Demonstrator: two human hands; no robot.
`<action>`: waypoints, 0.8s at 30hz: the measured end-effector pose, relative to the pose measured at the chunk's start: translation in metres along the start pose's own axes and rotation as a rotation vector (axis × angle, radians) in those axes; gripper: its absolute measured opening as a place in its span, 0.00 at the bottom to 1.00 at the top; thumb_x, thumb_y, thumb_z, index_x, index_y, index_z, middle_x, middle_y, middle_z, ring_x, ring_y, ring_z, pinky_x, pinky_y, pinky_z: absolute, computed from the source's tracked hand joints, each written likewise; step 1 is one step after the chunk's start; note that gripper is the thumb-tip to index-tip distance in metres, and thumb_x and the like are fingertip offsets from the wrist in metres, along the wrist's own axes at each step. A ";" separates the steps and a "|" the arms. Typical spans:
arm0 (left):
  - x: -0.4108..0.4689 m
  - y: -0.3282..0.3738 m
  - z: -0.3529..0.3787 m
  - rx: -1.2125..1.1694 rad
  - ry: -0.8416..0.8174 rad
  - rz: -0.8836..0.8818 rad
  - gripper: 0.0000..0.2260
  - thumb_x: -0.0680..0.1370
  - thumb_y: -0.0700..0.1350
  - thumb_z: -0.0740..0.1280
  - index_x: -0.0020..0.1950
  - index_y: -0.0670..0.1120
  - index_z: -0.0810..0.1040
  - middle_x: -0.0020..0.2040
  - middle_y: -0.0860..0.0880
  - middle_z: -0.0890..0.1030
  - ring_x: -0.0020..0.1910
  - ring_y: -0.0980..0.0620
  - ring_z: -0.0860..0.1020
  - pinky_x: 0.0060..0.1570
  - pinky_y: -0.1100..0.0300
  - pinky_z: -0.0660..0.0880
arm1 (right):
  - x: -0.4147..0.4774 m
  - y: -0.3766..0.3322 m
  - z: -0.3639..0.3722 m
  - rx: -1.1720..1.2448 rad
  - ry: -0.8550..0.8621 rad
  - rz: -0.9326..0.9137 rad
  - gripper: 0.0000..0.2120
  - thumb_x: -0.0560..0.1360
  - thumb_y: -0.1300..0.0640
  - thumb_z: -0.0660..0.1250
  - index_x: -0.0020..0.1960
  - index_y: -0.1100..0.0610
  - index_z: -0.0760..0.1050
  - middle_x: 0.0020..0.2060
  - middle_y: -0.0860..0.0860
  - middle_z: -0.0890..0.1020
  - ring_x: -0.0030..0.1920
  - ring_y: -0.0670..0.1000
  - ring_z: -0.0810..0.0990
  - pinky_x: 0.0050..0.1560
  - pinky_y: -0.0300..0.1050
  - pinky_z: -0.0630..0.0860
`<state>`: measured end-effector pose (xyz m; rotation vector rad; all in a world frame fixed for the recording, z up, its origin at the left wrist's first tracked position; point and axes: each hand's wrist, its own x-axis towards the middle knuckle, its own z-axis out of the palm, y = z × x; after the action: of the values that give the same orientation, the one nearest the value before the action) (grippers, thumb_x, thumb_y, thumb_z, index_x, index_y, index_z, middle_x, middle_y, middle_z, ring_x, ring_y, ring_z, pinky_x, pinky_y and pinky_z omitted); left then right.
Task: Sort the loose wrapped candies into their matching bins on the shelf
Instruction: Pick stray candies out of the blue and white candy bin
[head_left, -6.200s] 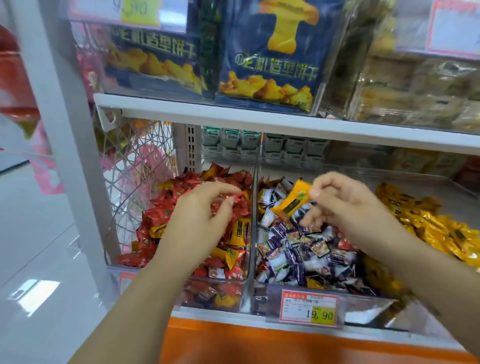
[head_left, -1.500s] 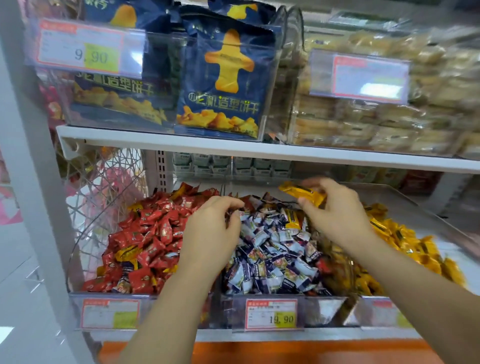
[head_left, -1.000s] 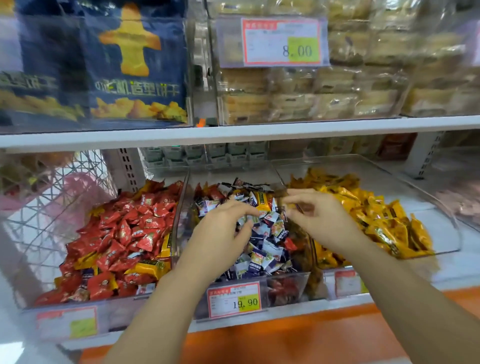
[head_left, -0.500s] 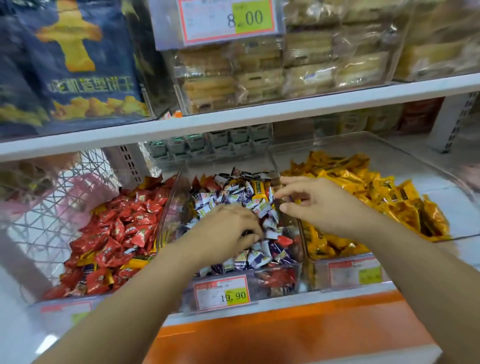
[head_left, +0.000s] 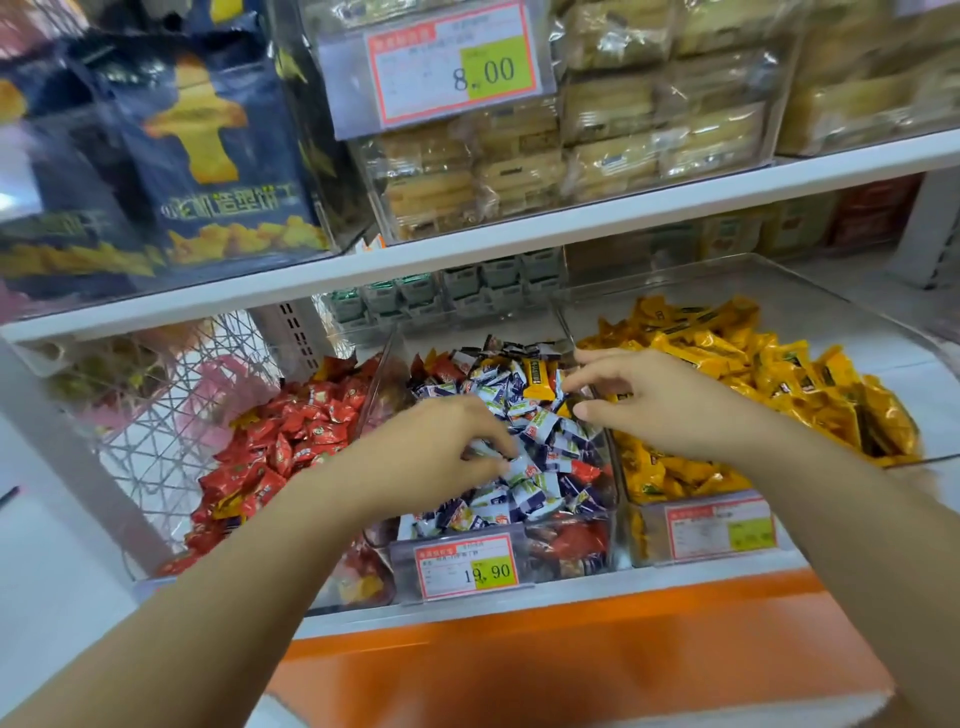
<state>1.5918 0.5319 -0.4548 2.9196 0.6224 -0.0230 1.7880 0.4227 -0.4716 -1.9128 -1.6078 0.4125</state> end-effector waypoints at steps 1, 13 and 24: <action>0.002 0.010 0.000 -0.127 -0.014 0.000 0.08 0.79 0.49 0.65 0.56 0.53 0.81 0.49 0.61 0.78 0.46 0.67 0.75 0.50 0.67 0.72 | 0.000 0.000 0.000 -0.003 -0.003 -0.004 0.15 0.76 0.51 0.66 0.63 0.45 0.75 0.73 0.46 0.63 0.63 0.47 0.73 0.65 0.45 0.69; 0.021 0.040 0.015 -0.257 -0.595 -0.117 0.28 0.77 0.46 0.66 0.75 0.52 0.60 0.70 0.53 0.69 0.66 0.56 0.70 0.66 0.56 0.68 | -0.026 -0.001 -0.008 -0.092 -0.172 -0.058 0.19 0.77 0.56 0.66 0.66 0.44 0.71 0.76 0.44 0.53 0.73 0.46 0.61 0.67 0.39 0.63; 0.024 0.050 0.016 -0.254 -0.596 -0.189 0.29 0.75 0.45 0.69 0.73 0.56 0.61 0.59 0.52 0.70 0.55 0.53 0.73 0.57 0.56 0.72 | -0.055 0.004 -0.007 -0.247 -0.259 -0.085 0.22 0.76 0.57 0.66 0.67 0.40 0.68 0.76 0.41 0.47 0.71 0.46 0.64 0.68 0.44 0.65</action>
<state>1.6344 0.4944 -0.4645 2.4131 0.7185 -0.7432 1.7835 0.3678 -0.4760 -2.0264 -1.9806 0.4592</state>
